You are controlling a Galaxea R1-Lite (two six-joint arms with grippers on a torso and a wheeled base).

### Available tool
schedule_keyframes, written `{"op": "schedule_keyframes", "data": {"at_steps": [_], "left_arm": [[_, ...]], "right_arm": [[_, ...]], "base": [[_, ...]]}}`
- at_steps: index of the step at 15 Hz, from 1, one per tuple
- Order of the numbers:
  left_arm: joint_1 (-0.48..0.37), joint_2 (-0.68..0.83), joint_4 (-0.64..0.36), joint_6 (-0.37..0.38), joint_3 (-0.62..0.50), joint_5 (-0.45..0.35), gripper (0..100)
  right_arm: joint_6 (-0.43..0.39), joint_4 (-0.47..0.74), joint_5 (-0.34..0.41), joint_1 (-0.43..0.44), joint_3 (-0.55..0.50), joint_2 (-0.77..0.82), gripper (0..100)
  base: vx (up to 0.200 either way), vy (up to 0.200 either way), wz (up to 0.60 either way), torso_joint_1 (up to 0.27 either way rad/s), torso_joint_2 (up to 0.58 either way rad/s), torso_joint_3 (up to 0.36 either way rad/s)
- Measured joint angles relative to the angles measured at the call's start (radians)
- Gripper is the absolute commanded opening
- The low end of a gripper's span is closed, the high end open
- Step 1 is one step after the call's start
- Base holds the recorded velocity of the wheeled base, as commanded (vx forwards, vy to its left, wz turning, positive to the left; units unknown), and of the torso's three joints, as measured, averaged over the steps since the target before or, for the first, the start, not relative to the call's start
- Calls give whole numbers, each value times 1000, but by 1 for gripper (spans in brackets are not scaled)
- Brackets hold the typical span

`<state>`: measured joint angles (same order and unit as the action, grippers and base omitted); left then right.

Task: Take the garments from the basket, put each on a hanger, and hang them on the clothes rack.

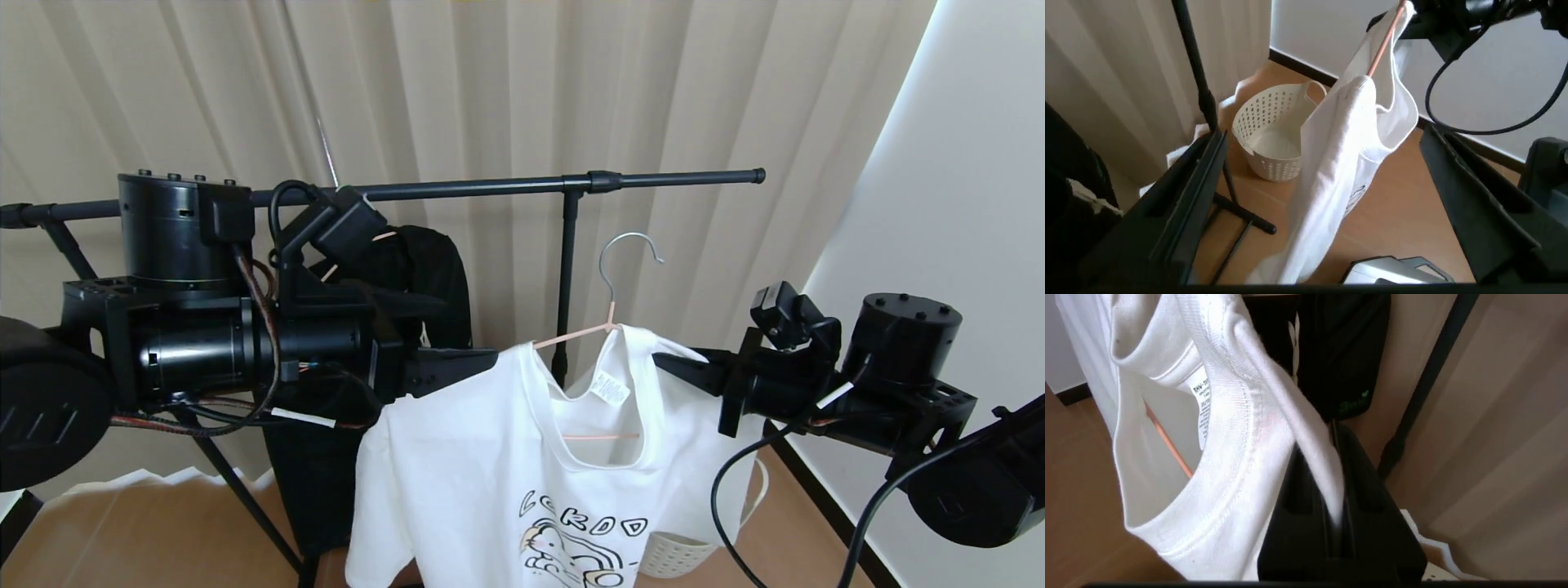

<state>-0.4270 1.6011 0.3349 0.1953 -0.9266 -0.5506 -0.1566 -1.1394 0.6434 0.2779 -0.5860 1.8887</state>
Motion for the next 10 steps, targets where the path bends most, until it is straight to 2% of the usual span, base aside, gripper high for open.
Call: {"op": "schedule_keyframes", "data": {"at_steps": [5,10], "left_arm": [[-64,46,-17,62,-22,0,100],[-83,86,-29,113,-36,0,100]], "right_arm": [[-2,0,-4,16,7,-9,0],[-3,0,-4,17,9,-19,0]], "base": [[0,0,0,0,0,0],[0,0,0,0,0,0]]}}
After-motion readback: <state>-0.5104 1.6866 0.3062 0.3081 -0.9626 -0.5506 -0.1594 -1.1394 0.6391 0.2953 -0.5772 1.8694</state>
